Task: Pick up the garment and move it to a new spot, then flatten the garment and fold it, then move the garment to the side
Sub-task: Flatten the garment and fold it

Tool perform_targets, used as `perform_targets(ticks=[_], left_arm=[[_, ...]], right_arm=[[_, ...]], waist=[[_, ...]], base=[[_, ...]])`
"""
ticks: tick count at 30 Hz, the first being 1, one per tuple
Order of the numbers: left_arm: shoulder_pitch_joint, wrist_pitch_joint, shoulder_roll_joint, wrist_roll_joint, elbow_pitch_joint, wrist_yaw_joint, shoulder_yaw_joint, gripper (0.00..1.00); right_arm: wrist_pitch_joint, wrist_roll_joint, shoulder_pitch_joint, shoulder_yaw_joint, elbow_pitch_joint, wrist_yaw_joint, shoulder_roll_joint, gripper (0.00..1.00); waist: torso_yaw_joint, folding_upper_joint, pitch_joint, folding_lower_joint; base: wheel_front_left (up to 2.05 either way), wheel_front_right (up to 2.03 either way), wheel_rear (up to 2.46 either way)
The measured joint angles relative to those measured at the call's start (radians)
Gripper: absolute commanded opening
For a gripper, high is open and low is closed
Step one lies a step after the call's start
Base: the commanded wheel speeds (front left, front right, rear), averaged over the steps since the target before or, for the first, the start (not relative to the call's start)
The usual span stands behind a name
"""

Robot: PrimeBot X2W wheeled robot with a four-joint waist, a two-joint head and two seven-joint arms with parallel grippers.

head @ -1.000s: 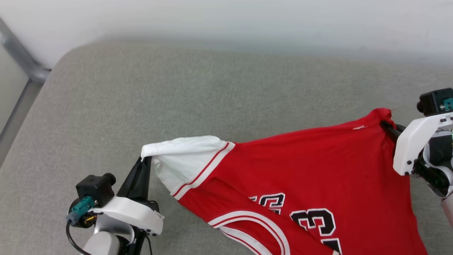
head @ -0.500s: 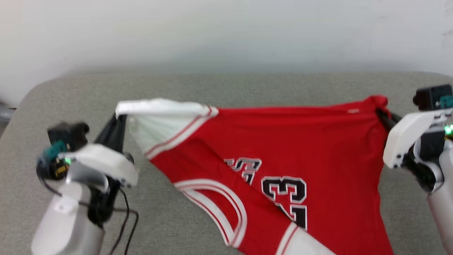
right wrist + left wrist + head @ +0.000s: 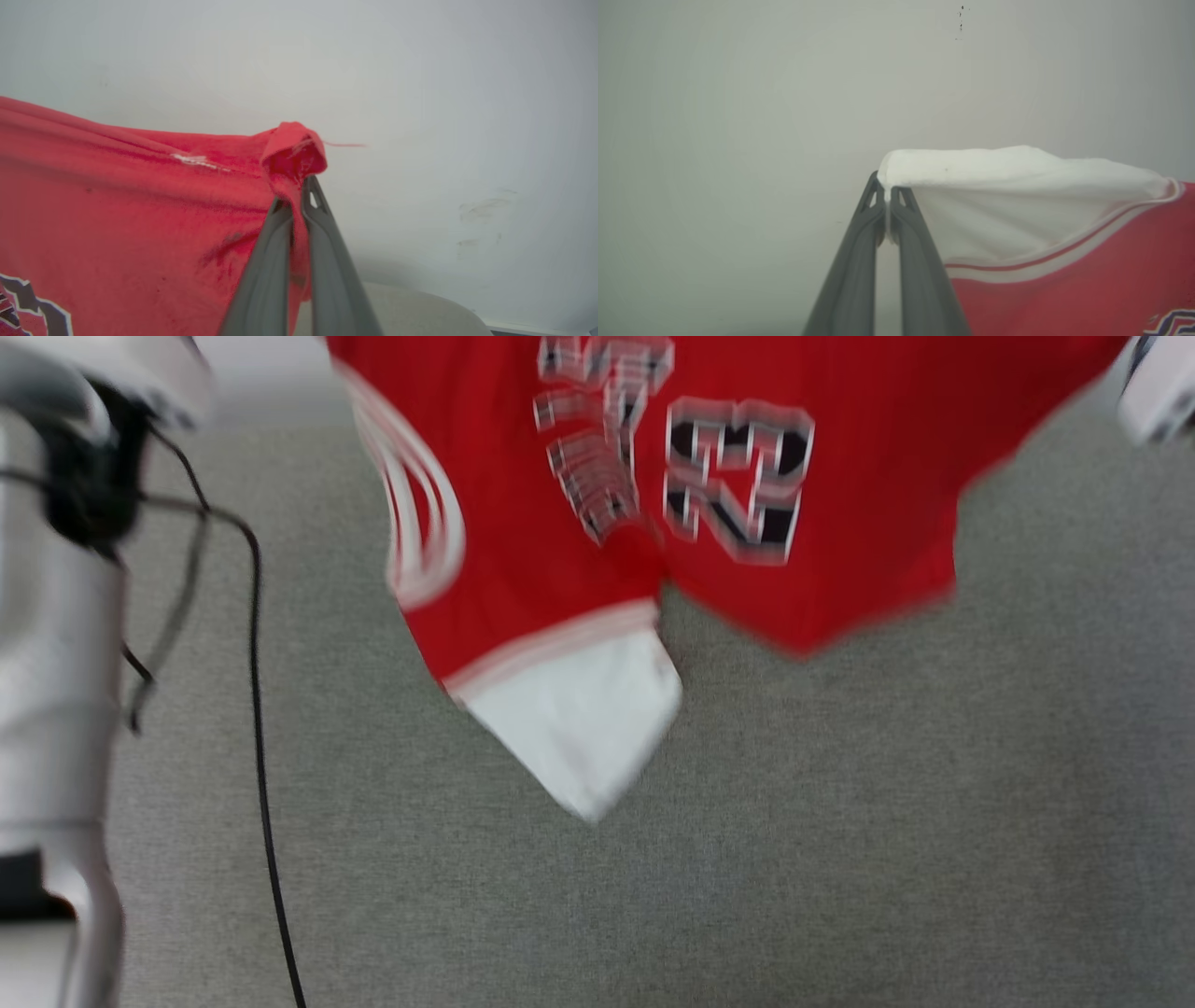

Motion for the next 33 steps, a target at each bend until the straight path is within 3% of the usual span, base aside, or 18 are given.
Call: perform_targets(ticks=[9, 14, 27, 33], left_arm=[[-0.300, -0.023, 0.060, 0.029, 0.110, -0.010, 0.002, 0.00], [-0.379, -0.012, 0.054, -0.003, 0.190, -0.016, 0.016, 0.00], [-0.356, -0.048, 0.007, -0.038, 0.376, -0.034, -0.017, 0.00], [-0.244, -0.105, -0.056, -0.105, 0.417, -0.042, -0.044, 0.00]], right_arm=[[-0.042, -0.057, -0.297, -0.011, 0.071, 0.000, 0.015, 0.00], [-0.072, -0.062, -0.387, 0.005, 0.156, 0.000, 0.039, 0.00], [-0.161, 0.005, -0.434, 0.096, 0.407, 0.000, 0.098, 0.00], [-0.194, 0.055, -0.362, 0.157, 0.480, 0.000, 0.106, 0.00]], waist=[[-0.018, 0.0000, 0.125, 0.0000], [-0.027, 0.0000, 0.189, 0.0001], [-0.010, 0.0000, 0.314, 0.0000], [0.009, 0.0000, 0.306, 0.0000]], base=[[0.00, 0.00, 0.00], [0.00, 0.00, 0.00], [0.00, 0.00, 0.00], [0.00, 0.00, 0.00]])
